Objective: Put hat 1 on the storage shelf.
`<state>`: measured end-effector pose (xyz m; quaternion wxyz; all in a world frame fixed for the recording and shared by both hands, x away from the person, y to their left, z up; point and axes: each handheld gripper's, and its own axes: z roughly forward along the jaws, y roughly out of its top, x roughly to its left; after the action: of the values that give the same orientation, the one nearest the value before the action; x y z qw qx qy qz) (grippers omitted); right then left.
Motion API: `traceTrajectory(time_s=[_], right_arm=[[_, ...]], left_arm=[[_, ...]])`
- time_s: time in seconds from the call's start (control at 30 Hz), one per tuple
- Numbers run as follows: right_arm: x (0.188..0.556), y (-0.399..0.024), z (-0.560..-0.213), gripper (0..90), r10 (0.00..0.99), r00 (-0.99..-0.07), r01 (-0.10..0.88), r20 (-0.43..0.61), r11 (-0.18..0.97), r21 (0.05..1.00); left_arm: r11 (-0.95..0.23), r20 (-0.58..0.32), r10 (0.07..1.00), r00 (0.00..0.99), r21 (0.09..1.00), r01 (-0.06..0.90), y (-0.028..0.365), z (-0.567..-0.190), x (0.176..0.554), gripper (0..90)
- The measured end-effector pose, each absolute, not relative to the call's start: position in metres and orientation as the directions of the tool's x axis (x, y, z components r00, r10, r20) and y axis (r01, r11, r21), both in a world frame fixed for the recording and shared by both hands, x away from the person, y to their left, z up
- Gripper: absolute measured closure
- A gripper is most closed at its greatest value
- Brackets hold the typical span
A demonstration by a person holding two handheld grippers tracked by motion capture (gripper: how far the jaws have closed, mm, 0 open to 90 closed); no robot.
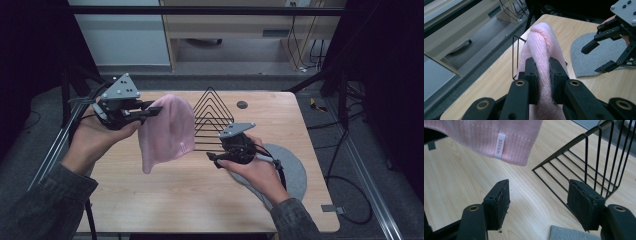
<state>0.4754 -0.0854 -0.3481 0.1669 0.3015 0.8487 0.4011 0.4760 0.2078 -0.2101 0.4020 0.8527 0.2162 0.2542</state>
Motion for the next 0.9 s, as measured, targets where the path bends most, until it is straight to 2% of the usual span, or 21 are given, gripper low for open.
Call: traceTrajectory(time_s=[0.53,0.9], right_arm=[[0.488,-0.081,-0.321,43.2,0.631,-0.776,0.349,-0.028,0.464,0.814],[0.506,-0.072,-0.308,43.9,0.6,-0.799,0.343,0.031,0.412,0.844]], left_arm=[[-0.572,0.259,0.555,0.79,0.808,0.137,0.198,-0.19,0.474,79.3],[-0.569,0.28,0.524,0.804,0.818,0.086,0.187,-0.17,0.462,79.3]])
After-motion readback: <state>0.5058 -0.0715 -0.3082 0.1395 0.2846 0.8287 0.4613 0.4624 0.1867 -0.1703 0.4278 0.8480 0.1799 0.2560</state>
